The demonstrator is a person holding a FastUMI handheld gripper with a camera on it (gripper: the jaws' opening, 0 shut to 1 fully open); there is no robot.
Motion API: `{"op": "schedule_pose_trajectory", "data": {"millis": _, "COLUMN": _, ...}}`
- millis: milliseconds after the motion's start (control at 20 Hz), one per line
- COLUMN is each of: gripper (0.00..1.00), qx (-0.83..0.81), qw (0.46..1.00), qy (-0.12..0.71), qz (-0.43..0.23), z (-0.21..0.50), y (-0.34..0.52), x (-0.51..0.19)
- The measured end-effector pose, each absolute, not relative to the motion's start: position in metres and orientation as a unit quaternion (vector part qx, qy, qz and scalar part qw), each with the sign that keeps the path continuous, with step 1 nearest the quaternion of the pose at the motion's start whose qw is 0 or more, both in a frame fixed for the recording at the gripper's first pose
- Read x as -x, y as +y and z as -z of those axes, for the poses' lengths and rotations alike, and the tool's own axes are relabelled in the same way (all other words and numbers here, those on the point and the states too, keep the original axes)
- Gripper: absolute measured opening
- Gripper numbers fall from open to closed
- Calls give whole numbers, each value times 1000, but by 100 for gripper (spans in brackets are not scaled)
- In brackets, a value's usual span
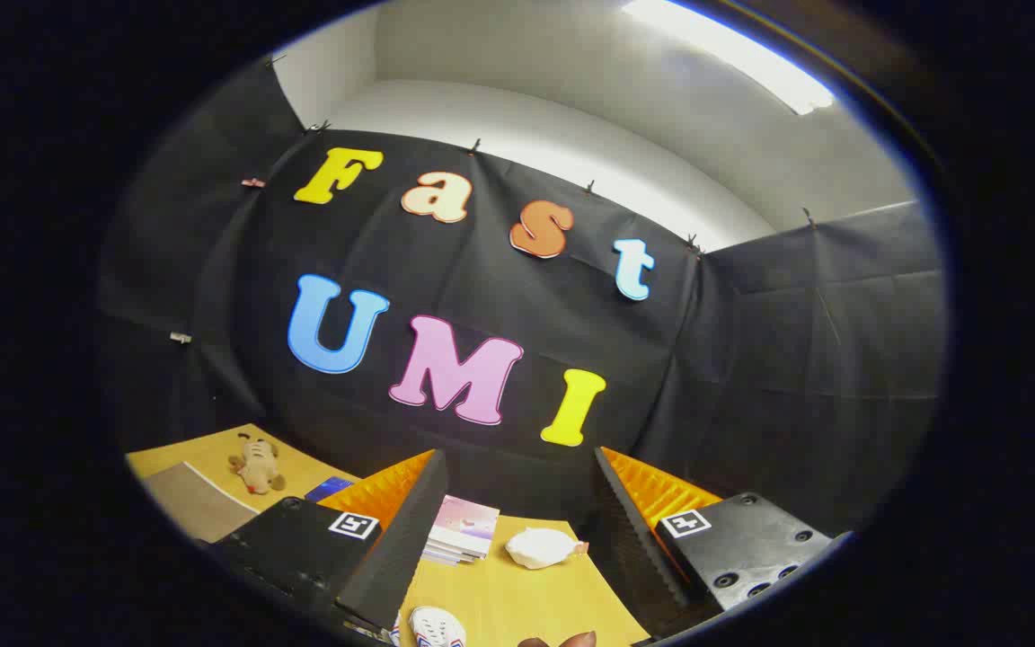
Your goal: Open the storage box then place both shoes into the box .Put the left shoe in first, then the right shoe, with the right side of both shoes facing outward in a uniform manner.
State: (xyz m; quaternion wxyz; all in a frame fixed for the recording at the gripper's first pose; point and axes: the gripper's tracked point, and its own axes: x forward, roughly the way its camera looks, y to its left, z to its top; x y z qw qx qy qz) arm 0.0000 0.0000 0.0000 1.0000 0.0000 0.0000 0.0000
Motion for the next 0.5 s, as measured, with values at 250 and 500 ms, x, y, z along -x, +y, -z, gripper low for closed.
{"op": "schedule_pose_trajectory", "data": {"millis": 250, "gripper": 98, "qx": 15, "qw": 996, "qy": -18, "qz": -84, "z": 3, "y": 43, "x": -11}}
{"op": "schedule_pose_trajectory", "data": {"millis": 500, "gripper": 98, "qx": -18, "qw": 991, "qy": -23, "qz": -128, "z": 3, "y": 79, "x": -24}}
